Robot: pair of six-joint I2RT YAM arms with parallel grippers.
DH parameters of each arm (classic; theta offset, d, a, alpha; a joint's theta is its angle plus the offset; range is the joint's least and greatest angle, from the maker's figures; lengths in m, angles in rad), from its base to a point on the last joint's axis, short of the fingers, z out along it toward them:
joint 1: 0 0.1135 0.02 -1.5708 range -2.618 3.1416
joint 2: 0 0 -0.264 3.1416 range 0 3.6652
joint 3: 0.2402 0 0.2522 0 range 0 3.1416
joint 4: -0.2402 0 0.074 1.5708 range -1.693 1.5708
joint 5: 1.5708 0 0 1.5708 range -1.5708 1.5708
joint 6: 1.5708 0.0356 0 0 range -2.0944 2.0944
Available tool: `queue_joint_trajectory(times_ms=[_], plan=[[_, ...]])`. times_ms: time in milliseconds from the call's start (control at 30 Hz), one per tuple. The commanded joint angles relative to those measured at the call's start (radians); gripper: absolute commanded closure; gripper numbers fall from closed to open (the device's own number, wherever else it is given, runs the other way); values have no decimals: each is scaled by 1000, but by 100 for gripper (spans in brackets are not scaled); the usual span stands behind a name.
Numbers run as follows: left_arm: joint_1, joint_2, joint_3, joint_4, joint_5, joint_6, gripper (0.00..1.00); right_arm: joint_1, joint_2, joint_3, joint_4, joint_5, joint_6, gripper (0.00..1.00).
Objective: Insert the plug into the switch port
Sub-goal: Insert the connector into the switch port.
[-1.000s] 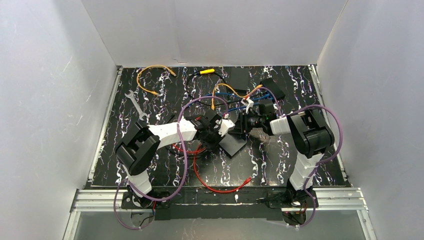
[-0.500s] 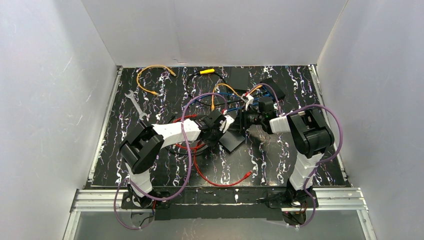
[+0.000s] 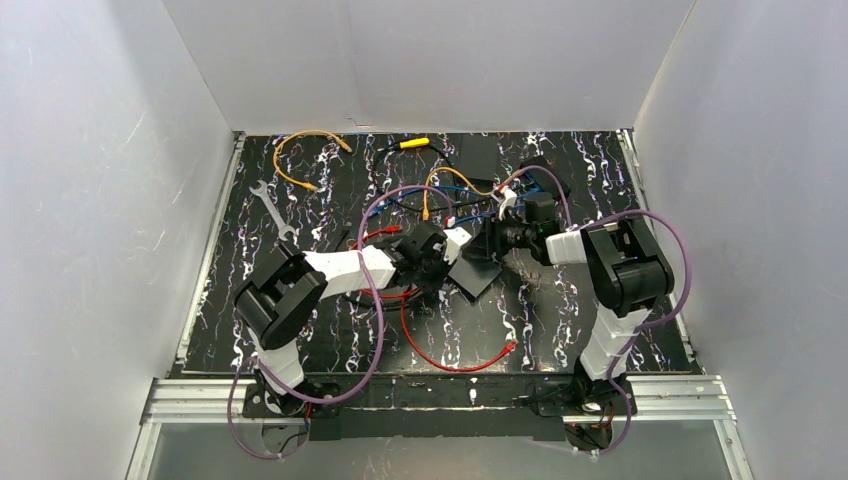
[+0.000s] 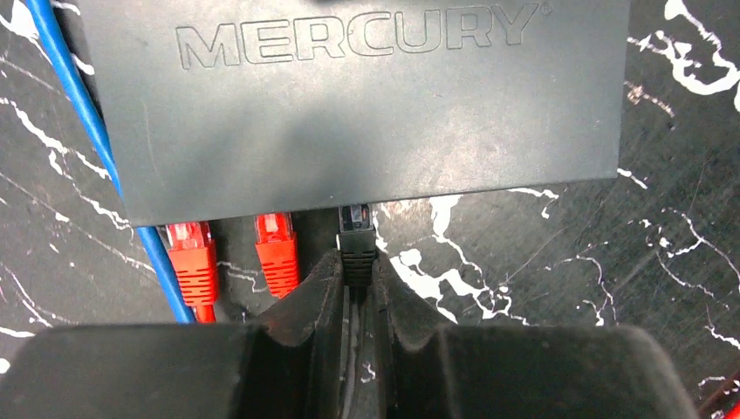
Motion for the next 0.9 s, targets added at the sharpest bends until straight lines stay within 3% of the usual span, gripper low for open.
queue_joint_trajectory(times_ms=[0, 133, 333, 533, 633, 867], plan=[[4, -50, -39, 335, 4, 24, 100, 8, -36, -46, -169, -134, 51, 40], [4, -92, -92, 335, -42, 22, 94, -36, -50, -64, -149, -68, 75, 28], [9, -200, -180, 325, -139, 0, 76, -124, -93, -125, -59, 33, 154, 14], [48, -371, -226, 285, -260, -59, 44, -156, -139, -167, -23, 104, 201, 4], [102, -444, -200, 219, -284, -105, 27, -165, -166, -180, -25, 157, 220, 1], [352, -435, -88, 36, -229, -335, 2, -191, -173, -187, -54, 268, 279, 1]])
